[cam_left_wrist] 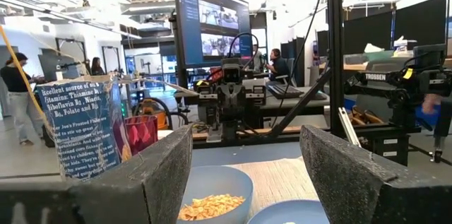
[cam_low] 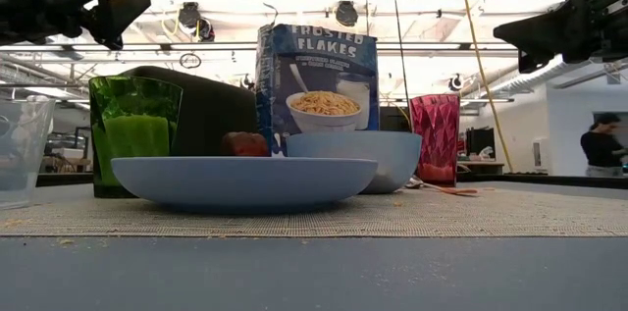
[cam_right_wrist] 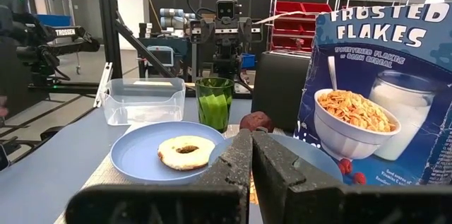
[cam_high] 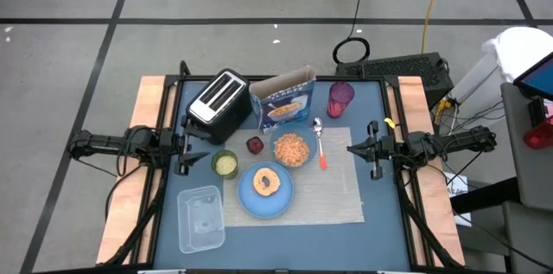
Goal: Arrange a breakfast setting
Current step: Return to Home Position
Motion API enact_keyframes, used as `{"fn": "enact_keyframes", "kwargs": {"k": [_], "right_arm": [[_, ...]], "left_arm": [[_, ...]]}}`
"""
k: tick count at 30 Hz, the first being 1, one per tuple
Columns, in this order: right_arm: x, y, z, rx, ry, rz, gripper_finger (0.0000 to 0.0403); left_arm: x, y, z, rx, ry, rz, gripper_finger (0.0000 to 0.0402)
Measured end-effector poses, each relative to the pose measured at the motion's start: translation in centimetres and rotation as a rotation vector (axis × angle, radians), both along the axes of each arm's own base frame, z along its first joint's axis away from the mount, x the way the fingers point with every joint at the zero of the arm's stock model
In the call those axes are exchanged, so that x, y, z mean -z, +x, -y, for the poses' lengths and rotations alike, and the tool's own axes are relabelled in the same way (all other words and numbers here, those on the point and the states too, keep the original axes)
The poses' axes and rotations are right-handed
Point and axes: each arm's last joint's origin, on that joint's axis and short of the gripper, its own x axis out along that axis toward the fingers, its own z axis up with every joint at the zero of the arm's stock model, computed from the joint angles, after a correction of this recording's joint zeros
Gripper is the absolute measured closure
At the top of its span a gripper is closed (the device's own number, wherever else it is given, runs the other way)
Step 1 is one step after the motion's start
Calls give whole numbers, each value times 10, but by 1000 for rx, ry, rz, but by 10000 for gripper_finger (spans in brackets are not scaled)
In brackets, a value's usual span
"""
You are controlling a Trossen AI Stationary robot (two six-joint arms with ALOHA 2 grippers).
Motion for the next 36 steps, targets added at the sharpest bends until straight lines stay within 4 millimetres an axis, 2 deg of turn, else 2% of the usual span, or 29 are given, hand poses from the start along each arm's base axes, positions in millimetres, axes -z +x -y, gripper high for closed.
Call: {"fn": "enact_keyframes", "kwargs": {"k": [36], "right_arm": [[0, 0, -3, -32, 0, -2, 399]], "left_arm": [[0, 0, 0, 0, 1, 0, 133]]}}
